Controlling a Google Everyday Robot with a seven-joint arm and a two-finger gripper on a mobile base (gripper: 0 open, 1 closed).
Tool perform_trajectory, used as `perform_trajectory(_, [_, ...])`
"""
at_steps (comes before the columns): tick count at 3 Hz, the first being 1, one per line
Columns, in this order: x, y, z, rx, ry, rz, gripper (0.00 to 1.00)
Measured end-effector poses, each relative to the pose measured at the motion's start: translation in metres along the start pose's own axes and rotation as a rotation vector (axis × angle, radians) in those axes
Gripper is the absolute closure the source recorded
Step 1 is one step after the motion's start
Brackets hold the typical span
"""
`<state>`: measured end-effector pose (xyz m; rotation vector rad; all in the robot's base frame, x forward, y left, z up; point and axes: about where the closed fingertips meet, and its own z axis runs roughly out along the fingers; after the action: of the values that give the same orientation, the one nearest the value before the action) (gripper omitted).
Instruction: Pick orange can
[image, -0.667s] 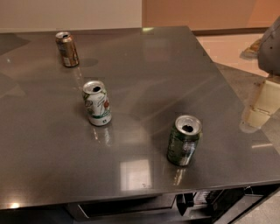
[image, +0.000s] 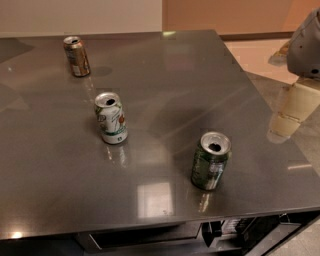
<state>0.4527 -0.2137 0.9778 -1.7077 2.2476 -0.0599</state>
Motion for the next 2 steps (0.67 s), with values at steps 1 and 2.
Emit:
perform_trajectory(1, [-0.015,-0.024,0.012,-0.027,-0.059,0.048,0.00])
perform_trajectory(2, [-0.036,-0.046,0.022,-0.044,-0.122,0.084,0.00])
